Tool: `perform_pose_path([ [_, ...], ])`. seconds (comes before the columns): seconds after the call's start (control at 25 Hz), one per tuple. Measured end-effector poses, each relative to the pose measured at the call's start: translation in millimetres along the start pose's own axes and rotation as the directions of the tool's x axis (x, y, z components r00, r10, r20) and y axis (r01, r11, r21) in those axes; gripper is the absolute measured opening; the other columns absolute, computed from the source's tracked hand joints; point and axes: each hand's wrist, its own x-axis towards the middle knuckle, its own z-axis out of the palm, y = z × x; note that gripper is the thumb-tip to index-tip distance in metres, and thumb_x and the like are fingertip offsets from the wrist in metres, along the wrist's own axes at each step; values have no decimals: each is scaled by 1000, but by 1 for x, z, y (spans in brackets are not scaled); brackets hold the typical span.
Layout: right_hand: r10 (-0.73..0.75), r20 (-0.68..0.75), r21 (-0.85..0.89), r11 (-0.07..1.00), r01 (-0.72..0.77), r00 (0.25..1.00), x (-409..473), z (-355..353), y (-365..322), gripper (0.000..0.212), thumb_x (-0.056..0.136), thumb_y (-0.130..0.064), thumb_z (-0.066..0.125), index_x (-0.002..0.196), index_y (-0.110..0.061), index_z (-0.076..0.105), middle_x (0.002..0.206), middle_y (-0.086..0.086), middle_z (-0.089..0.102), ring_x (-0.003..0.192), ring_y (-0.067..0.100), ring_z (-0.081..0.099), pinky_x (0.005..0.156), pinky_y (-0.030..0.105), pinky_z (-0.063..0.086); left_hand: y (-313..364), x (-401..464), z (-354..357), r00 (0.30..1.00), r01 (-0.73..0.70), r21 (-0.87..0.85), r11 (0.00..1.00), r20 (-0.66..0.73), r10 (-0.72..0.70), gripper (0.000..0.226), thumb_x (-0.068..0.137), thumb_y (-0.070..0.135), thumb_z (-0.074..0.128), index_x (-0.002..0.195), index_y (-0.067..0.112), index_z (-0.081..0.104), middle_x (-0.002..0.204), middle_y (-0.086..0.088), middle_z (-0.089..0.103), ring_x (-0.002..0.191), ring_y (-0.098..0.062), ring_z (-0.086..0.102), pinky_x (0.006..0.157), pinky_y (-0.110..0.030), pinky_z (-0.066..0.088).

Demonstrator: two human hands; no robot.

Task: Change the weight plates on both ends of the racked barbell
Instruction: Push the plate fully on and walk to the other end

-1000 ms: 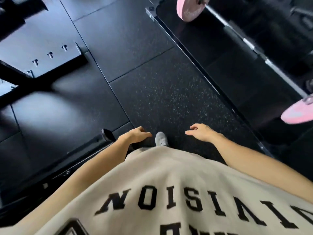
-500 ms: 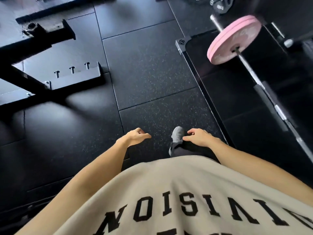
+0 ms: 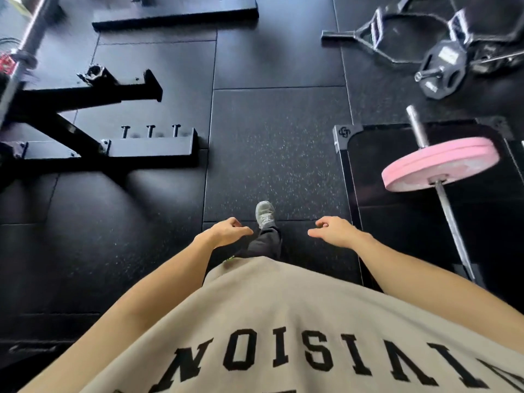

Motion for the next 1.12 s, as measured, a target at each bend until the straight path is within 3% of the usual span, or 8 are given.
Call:
perform_pose_path([
  [0.08,3,58,-58,998,0,998,40,-33,-22,70,78,-65,61,138,-30,52,146,4,50,133,27,47,112,47,34,22,38,-36,1000,11,-17,1000,2,-11,68,71,73,60,121,27,55,132,-2,59,114,-23,56,104,-44,44],
  [0.2,0,34,-87,996,3,999,101,-107,-68,69,79,-65,62,137,-31,52,146,3,50,132,26,47,113,47,33,59,95,-111,1000,0,-60,998,-7,0,77,55,79,58,114,30,56,129,1,61,114,-22,57,105,-45,44],
  [0.4,-61,-92,43,997,65,994,179,-247,-167,64,84,-57,64,138,-25,54,141,5,52,127,26,50,110,44,38,139,162,-250,998,-43,-102,994,-50,38,64,72,69,63,121,26,57,127,2,60,114,-20,56,105,-45,44],
  [0.52,-77,-84,44,996,81,994,229,-297,-213,67,84,-59,64,139,-23,53,143,5,50,129,26,48,109,43,37,179,204,-313,996,-82,-128,988,-54,76,58,83,63,62,124,23,55,129,-1,59,115,-21,56,104,-44,45],
  [0.8,-34,-12,-32,999,33,999,377,-406,-307,97,51,-80,55,135,-33,53,145,2,51,130,29,48,110,50,37,254,320,-441,997,-18,-145,989,-77,7,57,86,59,62,128,22,52,135,-3,56,117,-23,54,103,-43,44],
  [0.96,-59,40,-116,991,64,997,451,-498,-389,84,63,-77,56,136,-35,51,146,2,49,133,30,46,111,52,35,292,371,-530,991,25,-207,978,-120,-51,55,85,58,65,125,21,54,132,-4,59,112,-22,55,101,-40,45],
  [1.12,-126,31,-181,975,130,992,510,-569,-477,88,59,-78,56,136,-35,51,145,2,50,131,30,47,109,52,36,309,407,-597,979,43,-329,943,-174,-105,49,87,57,64,120,22,54,132,-4,58,113,-22,54,99,-39,44],
])
